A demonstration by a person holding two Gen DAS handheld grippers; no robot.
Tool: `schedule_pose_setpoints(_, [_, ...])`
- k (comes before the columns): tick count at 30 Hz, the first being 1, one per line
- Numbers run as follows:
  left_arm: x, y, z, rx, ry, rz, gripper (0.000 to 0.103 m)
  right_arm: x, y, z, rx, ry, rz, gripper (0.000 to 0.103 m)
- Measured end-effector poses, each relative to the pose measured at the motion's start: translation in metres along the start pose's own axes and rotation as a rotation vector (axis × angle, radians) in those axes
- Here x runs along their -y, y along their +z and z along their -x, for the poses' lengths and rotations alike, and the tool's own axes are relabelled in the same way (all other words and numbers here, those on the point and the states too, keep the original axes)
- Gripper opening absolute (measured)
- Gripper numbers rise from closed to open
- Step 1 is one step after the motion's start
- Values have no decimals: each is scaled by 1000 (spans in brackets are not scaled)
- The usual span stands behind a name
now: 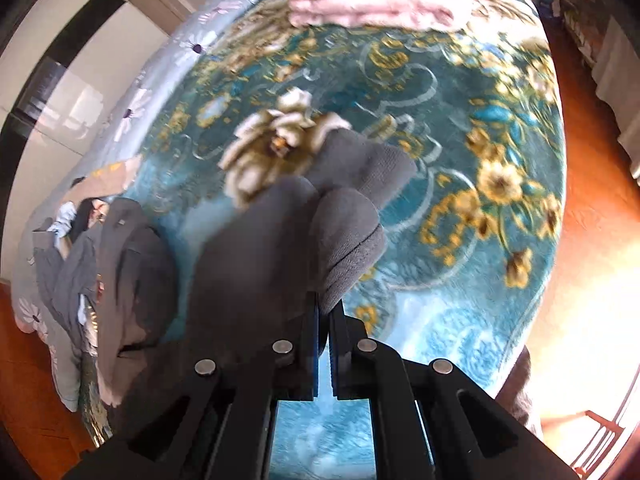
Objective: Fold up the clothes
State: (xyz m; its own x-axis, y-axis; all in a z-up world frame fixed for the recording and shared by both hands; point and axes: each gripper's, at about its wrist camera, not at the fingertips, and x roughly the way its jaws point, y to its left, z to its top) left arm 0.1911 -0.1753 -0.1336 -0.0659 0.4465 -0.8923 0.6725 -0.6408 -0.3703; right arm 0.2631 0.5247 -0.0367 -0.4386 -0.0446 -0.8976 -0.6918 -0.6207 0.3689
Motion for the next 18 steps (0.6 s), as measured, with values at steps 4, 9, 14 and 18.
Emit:
schedule_pose_setpoints(4, [1,-9,4,2,-2,-23,18,29,-13,-8,-50,4,-79,5])
schedule_pose_setpoints(9, [-19,-16,18,-21,-69,17,32,28,-8,6,-44,54,-86,13])
schedule_pose_setpoints(14, [-27,-16,48,55,-90,66,52,18,-4,27,32,31,-41,51])
schedule_pose_setpoints(18, [25,-6,51,141,-144,-44,58,2,-6,32,45,31,-4,51])
